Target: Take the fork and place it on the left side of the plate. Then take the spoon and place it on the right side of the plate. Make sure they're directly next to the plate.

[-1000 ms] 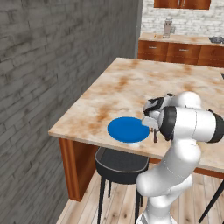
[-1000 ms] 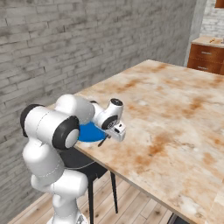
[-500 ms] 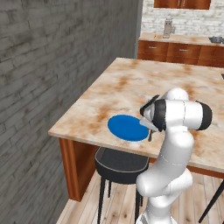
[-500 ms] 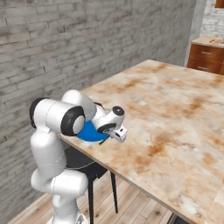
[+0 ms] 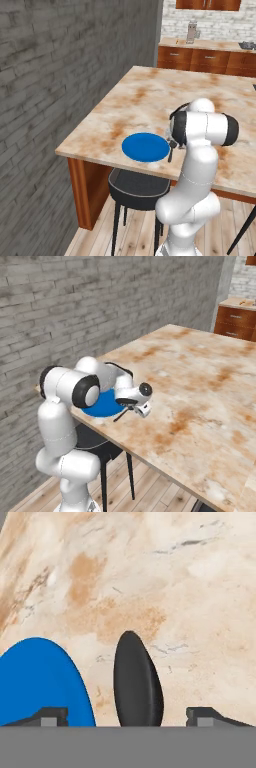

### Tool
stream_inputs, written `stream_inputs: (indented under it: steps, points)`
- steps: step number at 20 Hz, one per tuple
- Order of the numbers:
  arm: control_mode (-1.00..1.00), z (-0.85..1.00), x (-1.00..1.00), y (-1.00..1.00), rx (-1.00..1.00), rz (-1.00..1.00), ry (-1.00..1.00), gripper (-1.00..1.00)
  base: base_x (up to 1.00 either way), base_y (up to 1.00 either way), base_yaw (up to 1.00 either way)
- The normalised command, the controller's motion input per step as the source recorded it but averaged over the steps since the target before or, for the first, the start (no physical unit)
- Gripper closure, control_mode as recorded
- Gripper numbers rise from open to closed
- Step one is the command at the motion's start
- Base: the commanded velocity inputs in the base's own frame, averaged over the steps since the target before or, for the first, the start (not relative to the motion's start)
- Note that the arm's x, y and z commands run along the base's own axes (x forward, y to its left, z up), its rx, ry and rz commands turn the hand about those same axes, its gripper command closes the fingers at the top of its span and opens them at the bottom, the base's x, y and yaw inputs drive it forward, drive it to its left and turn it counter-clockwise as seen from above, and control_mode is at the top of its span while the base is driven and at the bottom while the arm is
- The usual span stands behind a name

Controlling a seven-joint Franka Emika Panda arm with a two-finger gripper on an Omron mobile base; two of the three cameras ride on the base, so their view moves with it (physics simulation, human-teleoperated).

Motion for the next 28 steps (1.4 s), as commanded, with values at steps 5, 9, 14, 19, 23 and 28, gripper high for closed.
stream_inputs:
  steps: [5, 9, 14, 19, 23, 28]
  points:
    - [-1.00, 0.45, -0.15, -0.33, 0.18, 0.00, -0.13, -1.00, 0.00, 0.00, 0.00]
    - [-1.00, 0.98, -0.60, -0.27, 0.14, 0.00, -0.02, -1.00, 0.00, 0.00, 0.00]
    - [-1.00, 1.00, -0.80, -0.12, -0.03, 0.00, 0.20, -1.00, 0.00, 0.00, 0.00]
    - [-1.00, 0.92, -0.99, 0.00, -0.40, 0.00, 0.52, -1.00, 0.00, 0.00, 0.00]
    - [-1.00, 0.75, -1.00, 0.04, -0.46, 0.05, 0.43, -1.00, 0.00, 0.00, 0.00]
    - [-1.00, 0.29, -1.00, 0.37, -0.18, 0.14, -0.03, -1.00, 0.00, 0.00, 0.00]
